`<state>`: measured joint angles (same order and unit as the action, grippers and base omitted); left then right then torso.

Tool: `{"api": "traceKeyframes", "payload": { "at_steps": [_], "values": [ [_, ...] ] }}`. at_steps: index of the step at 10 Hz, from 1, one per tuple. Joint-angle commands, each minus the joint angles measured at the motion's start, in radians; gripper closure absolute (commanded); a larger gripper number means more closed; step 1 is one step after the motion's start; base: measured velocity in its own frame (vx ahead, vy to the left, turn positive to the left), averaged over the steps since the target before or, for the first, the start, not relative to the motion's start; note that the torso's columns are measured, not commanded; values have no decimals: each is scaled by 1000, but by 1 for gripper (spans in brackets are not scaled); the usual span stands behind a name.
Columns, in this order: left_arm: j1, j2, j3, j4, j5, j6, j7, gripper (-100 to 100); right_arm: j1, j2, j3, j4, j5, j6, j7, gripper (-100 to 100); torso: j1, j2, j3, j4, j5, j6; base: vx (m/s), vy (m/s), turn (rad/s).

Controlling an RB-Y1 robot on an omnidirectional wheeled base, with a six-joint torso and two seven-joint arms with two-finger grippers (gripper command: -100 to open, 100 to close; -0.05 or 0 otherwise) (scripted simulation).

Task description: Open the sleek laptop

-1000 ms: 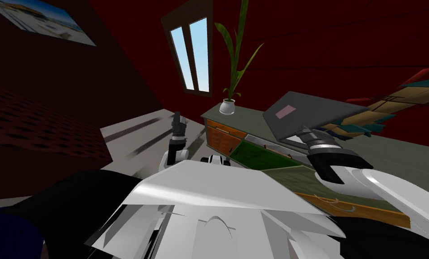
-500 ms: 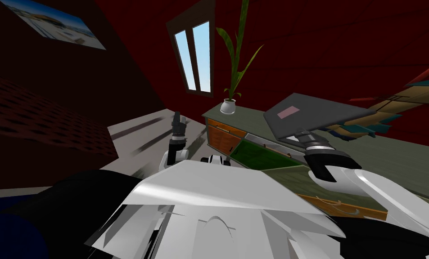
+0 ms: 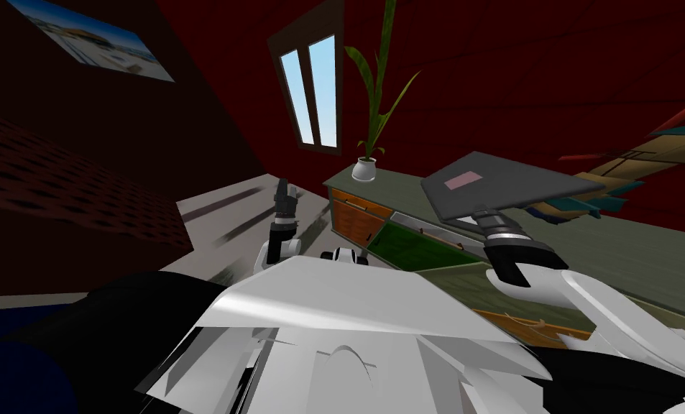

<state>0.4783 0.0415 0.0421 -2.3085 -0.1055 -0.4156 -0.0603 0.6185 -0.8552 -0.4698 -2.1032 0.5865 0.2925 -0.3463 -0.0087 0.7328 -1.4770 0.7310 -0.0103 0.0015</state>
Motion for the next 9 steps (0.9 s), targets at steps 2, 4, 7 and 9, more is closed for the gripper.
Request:
{"api": "traceKeyframes", "payload": {
  "at_steps": [2,4,7,9],
  "values": [
    [0,0,0,0,0,0,0,0,-80,97,39,81,-19,-56,3,100,-1,-1,0,-2,-2,-1,-42,-19,21],
    [0,0,0,0,0,0,0,0,-106,137,46,105,-25,-74,3,100,-1,-2,-1,-3,-3,0,-27,-7,14],
    [0,0,0,0,0,0,0,0,-160,199,61,153,-37,-111,3,100,-1,-3,-1,-4,-4,-3,-25,-10,5],
    [0,0,0,0,0,0,0,0,-187,230,69,177,-44,-129,3,100,1,-3,-1,-4,-4,-3,-31,-9,7]
  ]
}}
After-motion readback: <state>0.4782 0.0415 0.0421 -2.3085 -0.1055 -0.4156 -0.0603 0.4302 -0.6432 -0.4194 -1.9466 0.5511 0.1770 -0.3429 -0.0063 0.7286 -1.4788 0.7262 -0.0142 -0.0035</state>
